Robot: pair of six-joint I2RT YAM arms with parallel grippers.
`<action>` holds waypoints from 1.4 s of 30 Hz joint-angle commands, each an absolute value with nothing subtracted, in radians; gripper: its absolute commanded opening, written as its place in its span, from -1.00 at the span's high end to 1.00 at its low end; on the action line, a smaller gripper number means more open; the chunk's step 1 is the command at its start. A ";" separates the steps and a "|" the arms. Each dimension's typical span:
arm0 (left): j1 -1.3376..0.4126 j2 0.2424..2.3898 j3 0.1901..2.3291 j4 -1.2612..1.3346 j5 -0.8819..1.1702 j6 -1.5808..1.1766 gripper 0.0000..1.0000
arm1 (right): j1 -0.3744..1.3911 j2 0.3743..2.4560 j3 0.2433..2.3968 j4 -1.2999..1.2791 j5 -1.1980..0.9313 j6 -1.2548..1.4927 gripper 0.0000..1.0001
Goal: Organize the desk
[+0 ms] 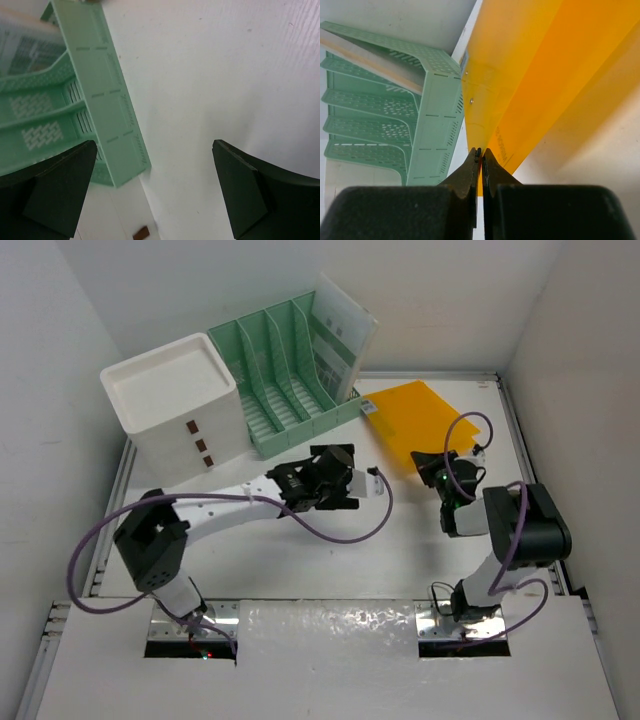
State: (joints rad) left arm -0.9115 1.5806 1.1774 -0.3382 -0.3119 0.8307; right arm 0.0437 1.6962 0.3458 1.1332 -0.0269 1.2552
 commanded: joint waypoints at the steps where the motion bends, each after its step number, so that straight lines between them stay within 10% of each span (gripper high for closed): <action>1: -0.902 1.612 1.175 -0.069 -0.319 1.010 -0.99 | 0.046 1.571 0.330 1.048 -0.018 1.201 1.00; 11: -0.902 1.928 1.147 0.471 -0.157 1.285 -0.99 | 0.046 1.234 0.224 0.770 -0.003 1.101 1.00; 28: -0.902 2.267 1.426 0.657 -0.022 1.267 -0.97 | 0.046 1.051 0.230 0.574 -0.069 1.075 1.00; 32: -0.904 2.302 1.488 0.628 -0.018 1.229 -0.51 | 0.046 1.063 0.245 0.580 -0.100 1.077 1.00; 37: -0.908 2.304 1.506 0.617 -0.020 1.184 1.00 | 0.044 1.077 0.241 0.601 -0.117 1.091 1.00; 42: -0.910 2.272 1.496 0.560 -0.020 1.126 1.00 | 0.023 1.086 0.255 0.601 -0.150 1.086 1.00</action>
State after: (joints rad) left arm -0.9035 2.3173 1.4662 0.5629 -0.0448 1.2335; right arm 0.0303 1.0771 0.2260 0.6010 -0.0811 1.1030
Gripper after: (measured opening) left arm 0.139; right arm 0.002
